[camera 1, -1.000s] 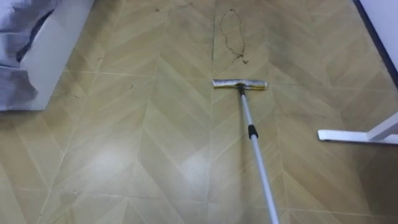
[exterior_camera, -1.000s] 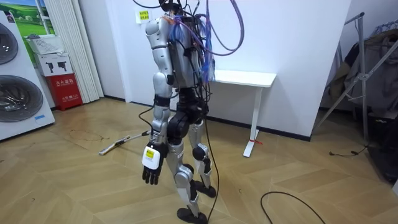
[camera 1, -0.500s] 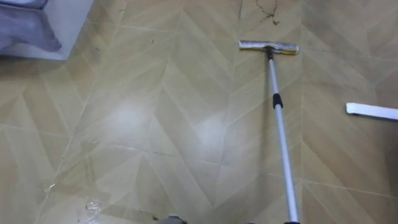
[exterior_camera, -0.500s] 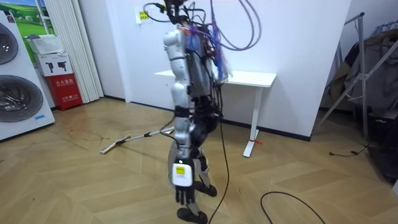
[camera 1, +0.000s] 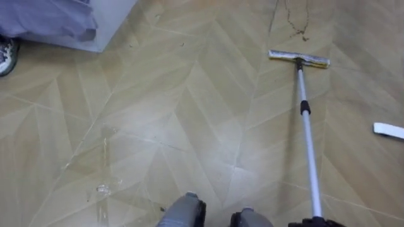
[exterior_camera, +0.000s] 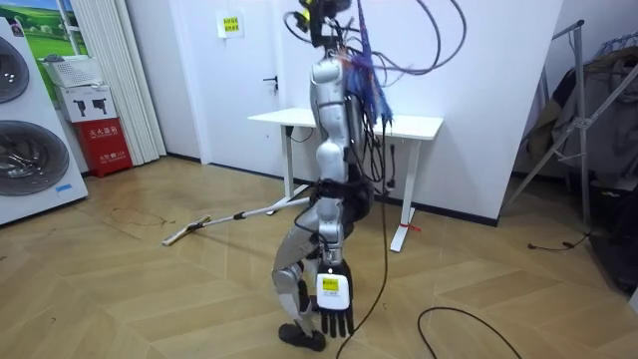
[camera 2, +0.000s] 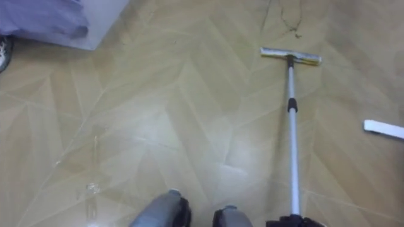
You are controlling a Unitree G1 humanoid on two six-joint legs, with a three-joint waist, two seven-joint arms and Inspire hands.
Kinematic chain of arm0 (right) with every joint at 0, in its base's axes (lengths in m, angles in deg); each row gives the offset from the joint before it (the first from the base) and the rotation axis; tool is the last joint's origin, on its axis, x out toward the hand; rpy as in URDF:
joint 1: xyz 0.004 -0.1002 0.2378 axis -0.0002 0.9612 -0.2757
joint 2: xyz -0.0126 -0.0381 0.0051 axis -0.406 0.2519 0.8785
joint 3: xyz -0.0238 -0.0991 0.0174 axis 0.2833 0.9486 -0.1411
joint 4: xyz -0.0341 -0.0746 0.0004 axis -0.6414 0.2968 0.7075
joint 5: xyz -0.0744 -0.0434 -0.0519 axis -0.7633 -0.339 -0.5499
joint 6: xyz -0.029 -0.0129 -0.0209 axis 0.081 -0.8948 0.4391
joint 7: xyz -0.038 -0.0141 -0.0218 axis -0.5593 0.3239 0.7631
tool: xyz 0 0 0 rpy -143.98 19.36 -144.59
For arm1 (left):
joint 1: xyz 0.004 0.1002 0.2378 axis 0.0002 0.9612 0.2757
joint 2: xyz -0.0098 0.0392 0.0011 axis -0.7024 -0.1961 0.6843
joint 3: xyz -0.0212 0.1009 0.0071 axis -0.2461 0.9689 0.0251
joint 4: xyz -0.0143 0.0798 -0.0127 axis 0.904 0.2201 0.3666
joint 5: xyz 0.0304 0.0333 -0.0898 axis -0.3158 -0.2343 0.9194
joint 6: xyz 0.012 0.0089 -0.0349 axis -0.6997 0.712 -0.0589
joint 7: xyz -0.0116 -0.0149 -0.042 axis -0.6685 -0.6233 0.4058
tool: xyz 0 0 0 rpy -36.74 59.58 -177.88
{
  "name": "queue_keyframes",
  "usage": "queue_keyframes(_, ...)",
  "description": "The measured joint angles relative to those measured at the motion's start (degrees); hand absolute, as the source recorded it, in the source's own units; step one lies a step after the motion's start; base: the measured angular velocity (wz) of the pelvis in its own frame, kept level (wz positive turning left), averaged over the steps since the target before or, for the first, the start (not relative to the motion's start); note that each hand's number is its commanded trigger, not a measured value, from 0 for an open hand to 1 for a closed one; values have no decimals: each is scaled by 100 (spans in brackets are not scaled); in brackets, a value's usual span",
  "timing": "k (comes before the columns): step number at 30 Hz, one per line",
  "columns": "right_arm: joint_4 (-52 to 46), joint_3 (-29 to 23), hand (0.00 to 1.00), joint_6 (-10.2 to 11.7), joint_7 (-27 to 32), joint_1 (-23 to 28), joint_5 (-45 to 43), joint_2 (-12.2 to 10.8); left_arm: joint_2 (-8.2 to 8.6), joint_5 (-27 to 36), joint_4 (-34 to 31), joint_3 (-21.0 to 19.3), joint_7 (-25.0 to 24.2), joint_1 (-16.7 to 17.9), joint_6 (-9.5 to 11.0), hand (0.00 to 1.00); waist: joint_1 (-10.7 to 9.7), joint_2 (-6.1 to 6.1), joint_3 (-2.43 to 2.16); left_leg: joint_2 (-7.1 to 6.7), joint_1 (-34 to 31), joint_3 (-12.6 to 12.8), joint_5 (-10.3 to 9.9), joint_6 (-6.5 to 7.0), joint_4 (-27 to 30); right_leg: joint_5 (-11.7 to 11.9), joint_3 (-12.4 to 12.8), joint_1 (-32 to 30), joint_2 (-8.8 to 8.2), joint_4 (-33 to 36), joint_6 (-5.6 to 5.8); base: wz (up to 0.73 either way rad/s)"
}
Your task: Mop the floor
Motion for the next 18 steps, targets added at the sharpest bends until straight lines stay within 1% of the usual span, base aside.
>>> queue_keyframes(1,40,32,100,12,3,120,89,-5,-13,-2,3,28,-4,-41,2,0,-81,-26,-9,6,33,160,-18,-18,62,-58,-47,240,-224,72,4,70)
queue_keyframes(2,126,52,100,-22,11,265,212,8,-18,-26,-27,22,-9,-37,49,0,-85,-154,6,-15,-78,415,-80,31,370,-639,274,472,-301,-21,-148,51)
queue_keyframes(3,126,57,100,-21,22,310,240,76,61,-19,-54,27,-23,-37,75,0,-119,14,31,-27,-158,405,-118,95,514,-689,360,499,-190,11,24,24)
queue_keyframes(4,134,80,100,-20,86,450,310,183,207,-1,-64,11,-97,-56,87,0,-95,199,11,-77,-214,355,-201,232,521,-638,643,487,-62,-60,-6,-11)
queue_keyframes(5,206,85,100,-61,109,551,242,209,220,-14,-54,-23,-162,-87,42,0,-116,245,1,-212,-206,402,-276,388,396,-544,877,409,-73,-74,71,-43)
queue_keyframes(6,343,95,100,-123,132,646,162,206,192,-11,-50,-143,-144,-115,-28,0,-127,287,25,-272,-192,437,-304,499,372,-249,884,146,-80,292,277,-53)
queue_keyframes(7,371,129,100,-182,169,747,140,209,190,-11,-50,-204,-118,-115,-43,0,-130,299,35,-296,-173,424,-317,527,376,-55,856,-16,-94,542,315,-62)
queue_keyframes(8,369,264,100,-295,246,972,70,186,195,11,-54,-290,-14,-117,-44,0,-194,344,29,-356,-118,407,-378,576,327,106,806,-324,-140,674,325,-55)
queue_keyframes(9,357,486,100,-458,338,1164,29,116,202,10,-120,-320,91,-117,-28,0,-263,352,37,-362,-93,408,-387,628,245,158,706,-679,-173,481,313,-44)
queue_keyframes(10,358,545,100,-537,369,1256,2,57,203,16,-172,-321,133,-116,-28,0,-308,386,22,-363,-76,409,-390,638,196,218,654,-815,-183,273,326,-17)
queue_keyframes(11,363,579,100,-686,387,1447,-55,-85,206,16,-250,-316,220,-117,-23,0,-459,357,53,-363,-21,424,-401,654,113,437,610,-986,-190,-213,316,0)
queue_keyframes(12,357,580,100,-746,375,1520,-88,-163,210,20,-274,-315,257,-117,-26,0,-511,330,45,-361,2,443,-420,656,90,566,568,-1024,-194,-435,304,0)
queue_keyframes(13,358,548,100,-852,364,1650,-221,-295,244,30,-287,-316,296,-122,-26,0,-568,314,52,-355,71,443,-500,638,103,839,448,-1120,-232,-765,212,-14)
queue_keyframes(14,374,525,100,-980,361,1734,-244,-370,299,112,-283,-310,323,-119,-47,0,-557,275,54,-352,145,447,-602,602,131,1041,362,-1106,-260,-830,143,-28)
queue_keyframes(15,370,510,100,-1075,364,1732,-263,-391,349,176,-280,-322,324,-114,-81,0,-499,244,53,-342,189,418,-713,551,214,1101,292,-1077,-264,-787,49,-37)
queue_keyframes(16,364,478,100,-1105,374,1691,-301,-389,365,208,-282,-346,325,-112,-101,0,-445,226,54,-343,193,368,-766,523,274,1085,251,-1042,-273,-752,22,-51)
queue_keyframes(17,395,461,100,-1148,386,1510,-414,-379,360,286,-283,-348,344,-114,-147,0,-377,178,87,-369,212,224,-865,413,448,968,149,-1023,-287,-640,-73,-45)
queue_keyframes(18,502,450,100,-1152,386,1250,-495,-347,333,415,-280,-320,369,-116,-221,0,-379,165,94,-363,138,123,-903,308,764,766,38,-1000,-364,-479,-109,-31)
